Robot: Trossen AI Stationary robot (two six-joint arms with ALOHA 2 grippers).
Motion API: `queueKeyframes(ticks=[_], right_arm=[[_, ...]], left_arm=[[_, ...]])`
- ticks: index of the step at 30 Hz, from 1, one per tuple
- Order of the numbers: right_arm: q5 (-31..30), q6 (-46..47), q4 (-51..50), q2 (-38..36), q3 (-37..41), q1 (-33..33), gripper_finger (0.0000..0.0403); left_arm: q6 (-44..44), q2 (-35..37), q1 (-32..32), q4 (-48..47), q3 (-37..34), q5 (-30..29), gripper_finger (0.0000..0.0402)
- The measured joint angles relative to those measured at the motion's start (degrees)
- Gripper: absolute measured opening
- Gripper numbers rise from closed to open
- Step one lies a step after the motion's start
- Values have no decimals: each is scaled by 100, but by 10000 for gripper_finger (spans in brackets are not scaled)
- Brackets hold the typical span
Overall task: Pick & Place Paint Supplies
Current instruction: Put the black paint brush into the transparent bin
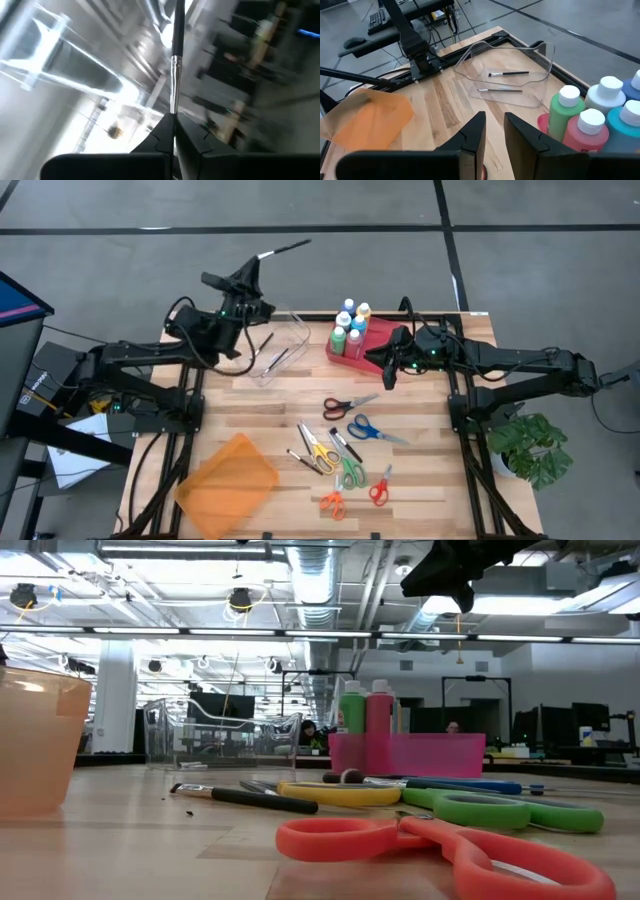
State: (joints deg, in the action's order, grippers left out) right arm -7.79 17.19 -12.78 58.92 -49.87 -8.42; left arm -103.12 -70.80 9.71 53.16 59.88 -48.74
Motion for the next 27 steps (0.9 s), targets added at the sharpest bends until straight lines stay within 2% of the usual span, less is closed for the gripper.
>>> queueKeyframes(ticks=[3,8,11,14,21,27], right_arm=[[0,39,0,0,0,2,68],[0,41,0,0,0,2,68],[0,41,0,0,0,2,68],[0,41,-2,0,0,4,68],[0,100,-7,0,0,4,68],[0,98,-7,0,0,0,68]], left_arm=[[-116,-24,69,277,20,957,1],[-617,-70,77,952,32,3497,1],[-952,-169,63,1453,105,4633,1],[-1198,-200,-70,1531,322,5391,3],[-1157,-197,-562,1427,839,6879,2],[-131,-194,-900,1387,1313,8528,5]])
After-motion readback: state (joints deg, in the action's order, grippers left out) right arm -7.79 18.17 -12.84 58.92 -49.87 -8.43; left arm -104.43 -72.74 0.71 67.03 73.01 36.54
